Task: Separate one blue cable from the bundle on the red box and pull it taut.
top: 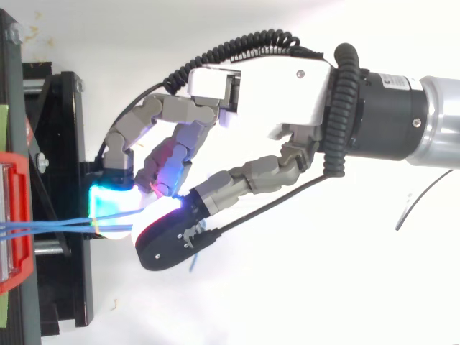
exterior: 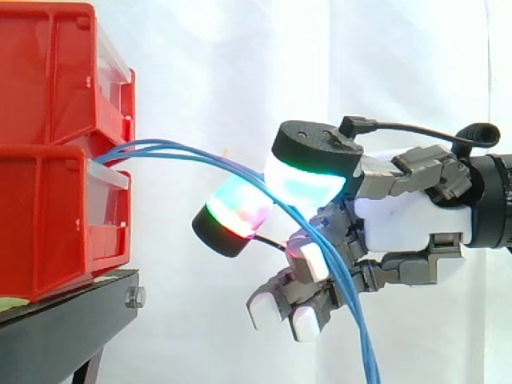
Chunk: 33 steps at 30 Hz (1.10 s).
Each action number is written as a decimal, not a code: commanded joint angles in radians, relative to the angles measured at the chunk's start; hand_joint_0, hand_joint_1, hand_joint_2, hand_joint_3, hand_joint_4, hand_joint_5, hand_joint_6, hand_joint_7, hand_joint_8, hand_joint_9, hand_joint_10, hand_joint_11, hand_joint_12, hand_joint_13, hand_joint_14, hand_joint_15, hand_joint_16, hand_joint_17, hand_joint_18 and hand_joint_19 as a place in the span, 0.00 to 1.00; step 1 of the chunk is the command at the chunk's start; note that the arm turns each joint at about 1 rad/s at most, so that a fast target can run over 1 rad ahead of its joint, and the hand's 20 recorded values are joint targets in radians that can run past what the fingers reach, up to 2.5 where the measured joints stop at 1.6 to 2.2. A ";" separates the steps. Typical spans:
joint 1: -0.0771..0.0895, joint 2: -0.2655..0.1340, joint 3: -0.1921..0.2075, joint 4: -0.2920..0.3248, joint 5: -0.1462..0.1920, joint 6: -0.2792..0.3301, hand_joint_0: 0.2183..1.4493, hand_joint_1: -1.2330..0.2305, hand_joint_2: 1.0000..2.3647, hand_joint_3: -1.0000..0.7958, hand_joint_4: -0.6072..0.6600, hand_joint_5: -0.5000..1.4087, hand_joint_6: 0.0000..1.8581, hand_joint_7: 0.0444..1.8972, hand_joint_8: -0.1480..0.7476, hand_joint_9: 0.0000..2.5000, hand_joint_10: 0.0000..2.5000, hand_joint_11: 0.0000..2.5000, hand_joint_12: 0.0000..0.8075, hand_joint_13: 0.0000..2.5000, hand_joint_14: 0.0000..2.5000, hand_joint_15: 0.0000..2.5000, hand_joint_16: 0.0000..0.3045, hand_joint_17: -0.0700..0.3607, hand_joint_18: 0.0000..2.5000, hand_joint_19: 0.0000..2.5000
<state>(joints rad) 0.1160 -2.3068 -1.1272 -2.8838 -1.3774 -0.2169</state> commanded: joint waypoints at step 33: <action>0.011 0.000 -0.008 -0.015 0.000 0.007 0.26 0.32 0.00 0.28 0.46 0.22 0.49 0.45 0.47 0.51 0.01 0.24 0.39 0.37 0.01 0.16 0.14 0.38 0.34 0.24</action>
<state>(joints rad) 0.1273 -2.3071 -1.1347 -2.8992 -1.3775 -0.2102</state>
